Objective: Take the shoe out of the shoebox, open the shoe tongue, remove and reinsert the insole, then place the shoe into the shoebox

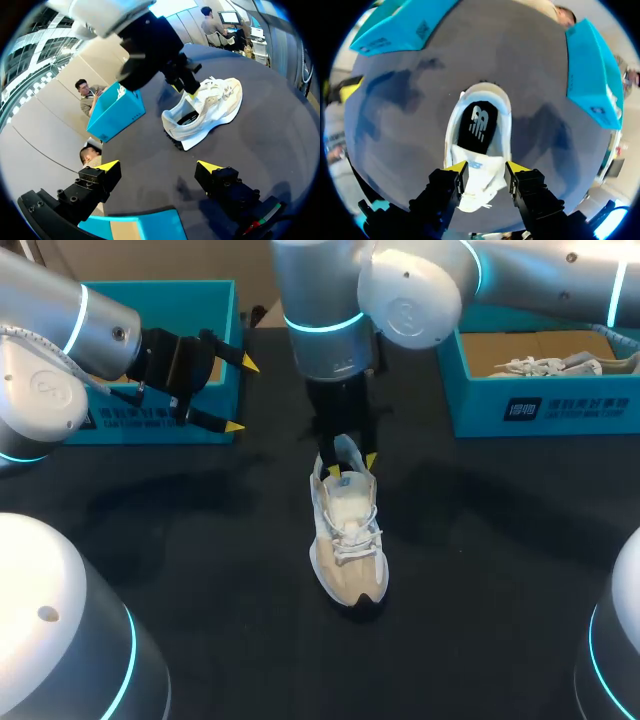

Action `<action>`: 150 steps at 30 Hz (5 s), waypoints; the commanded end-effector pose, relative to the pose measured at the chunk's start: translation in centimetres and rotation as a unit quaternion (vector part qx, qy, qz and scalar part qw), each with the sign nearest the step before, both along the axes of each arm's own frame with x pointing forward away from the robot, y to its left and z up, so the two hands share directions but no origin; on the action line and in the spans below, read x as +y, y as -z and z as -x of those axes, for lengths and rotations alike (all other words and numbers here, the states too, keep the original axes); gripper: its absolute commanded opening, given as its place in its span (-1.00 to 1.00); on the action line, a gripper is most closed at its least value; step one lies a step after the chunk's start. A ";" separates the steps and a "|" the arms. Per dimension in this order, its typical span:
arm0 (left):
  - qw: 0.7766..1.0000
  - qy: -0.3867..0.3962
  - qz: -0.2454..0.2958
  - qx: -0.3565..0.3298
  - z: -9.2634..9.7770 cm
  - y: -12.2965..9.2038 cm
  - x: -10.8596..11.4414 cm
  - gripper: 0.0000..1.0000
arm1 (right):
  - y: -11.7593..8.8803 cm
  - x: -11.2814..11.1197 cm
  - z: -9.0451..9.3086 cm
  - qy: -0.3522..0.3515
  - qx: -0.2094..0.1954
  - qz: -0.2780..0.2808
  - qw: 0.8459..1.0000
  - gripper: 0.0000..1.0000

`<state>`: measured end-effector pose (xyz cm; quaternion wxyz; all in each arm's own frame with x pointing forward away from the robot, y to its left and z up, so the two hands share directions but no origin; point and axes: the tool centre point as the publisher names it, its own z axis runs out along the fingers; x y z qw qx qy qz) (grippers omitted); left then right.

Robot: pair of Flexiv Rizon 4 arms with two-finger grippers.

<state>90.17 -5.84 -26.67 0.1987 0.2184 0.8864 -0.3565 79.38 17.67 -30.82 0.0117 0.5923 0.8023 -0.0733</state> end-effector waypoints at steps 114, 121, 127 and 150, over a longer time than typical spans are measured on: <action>1.000 0.000 -0.001 0.000 0.1 0.0 0.0 1.00 | 1.0 -0.3 -9.3 -0.550 -0.059 -0.020 0.833 -1.00; 1.000 0.000 -0.001 0.000 0.1 0.0 0.0 1.00 | -3.7 -0.9 -8.7 -0.565 -0.053 -0.015 0.823 -1.00; 1.000 0.000 -0.001 0.000 0.1 0.0 0.0 1.00 | -6.9 -1.7 -8.7 -0.569 -0.052 -0.004 0.821 -1.00; 1.000 0.000 -0.001 0.000 0.1 0.0 0.0 1.00 | -12.3 -4.1 -10.3 -0.570 -0.071 -0.047 0.817 -1.00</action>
